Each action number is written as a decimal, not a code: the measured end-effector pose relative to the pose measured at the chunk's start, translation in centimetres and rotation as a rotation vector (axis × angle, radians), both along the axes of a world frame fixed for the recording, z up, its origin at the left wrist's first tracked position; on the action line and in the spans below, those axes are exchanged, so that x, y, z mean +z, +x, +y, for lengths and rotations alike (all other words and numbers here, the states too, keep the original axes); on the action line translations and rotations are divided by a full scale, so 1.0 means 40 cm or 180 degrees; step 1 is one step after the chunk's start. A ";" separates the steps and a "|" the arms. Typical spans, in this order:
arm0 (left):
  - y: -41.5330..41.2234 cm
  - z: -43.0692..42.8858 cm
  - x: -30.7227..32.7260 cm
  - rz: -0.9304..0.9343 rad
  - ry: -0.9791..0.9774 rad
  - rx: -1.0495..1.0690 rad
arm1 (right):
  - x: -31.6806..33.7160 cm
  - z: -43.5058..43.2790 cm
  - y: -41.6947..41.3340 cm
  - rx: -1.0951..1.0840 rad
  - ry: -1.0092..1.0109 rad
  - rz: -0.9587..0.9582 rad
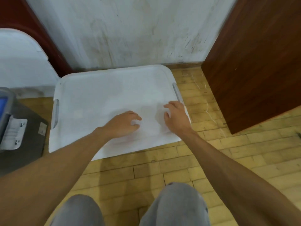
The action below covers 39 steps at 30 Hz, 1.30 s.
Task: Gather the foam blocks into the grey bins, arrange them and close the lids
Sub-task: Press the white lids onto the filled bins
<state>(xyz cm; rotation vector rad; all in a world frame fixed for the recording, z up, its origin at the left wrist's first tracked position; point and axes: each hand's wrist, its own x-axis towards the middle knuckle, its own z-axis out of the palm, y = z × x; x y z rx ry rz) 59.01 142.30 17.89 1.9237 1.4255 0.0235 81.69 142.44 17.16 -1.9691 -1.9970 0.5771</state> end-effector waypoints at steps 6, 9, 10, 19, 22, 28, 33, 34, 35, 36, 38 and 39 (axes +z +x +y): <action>-0.087 -0.120 0.397 0.0358 -0.0452 0.0516 | 0.412 -0.070 -0.042 0.1144 -0.1033 -0.0116; -0.157 -0.182 0.689 0.0459 -0.0662 0.0769 | 0.698 -0.094 -0.105 0.1442 -0.1180 -0.0139; -0.177 -0.204 0.784 0.0453 -0.0707 0.0865 | 0.790 -0.105 -0.132 0.1537 -0.1222 -0.0127; -0.409 -0.446 1.305 0.0266 -0.0391 0.1734 | 1.269 -0.255 -0.420 0.1795 -0.1458 -0.0078; -0.567 -0.530 1.334 0.0255 -0.0250 0.1986 | 1.318 -0.295 -0.550 0.1853 -0.1530 -0.0079; -0.924 -0.628 1.369 0.0090 -0.0094 0.2118 | 1.392 -0.379 -0.865 0.1947 -0.1599 -0.0335; -1.147 -0.642 1.424 0.0087 -0.0196 0.1897 | 1.438 -0.414 -1.089 0.1828 -0.1631 -0.0375; -1.180 -0.631 1.431 0.0105 -0.0199 0.1842 | 1.448 -0.409 -1.123 0.1818 -0.1596 -0.0367; -1.207 -0.618 1.435 0.0114 -0.0203 0.1788 | 1.455 -0.402 -1.149 0.1809 -0.1574 -0.0352; -1.231 -0.601 1.438 0.0127 -0.0211 0.1747 | 1.460 -0.391 -1.172 0.1799 -0.1565 -0.0345; -1.265 -0.554 1.439 0.0189 -0.0246 0.1626 | 1.468 -0.360 -1.208 0.1826 -0.1498 -0.0385; -1.278 -0.526 1.439 0.0233 -0.0280 0.1554 | 1.469 -0.342 -1.221 0.1859 -0.1441 -0.0424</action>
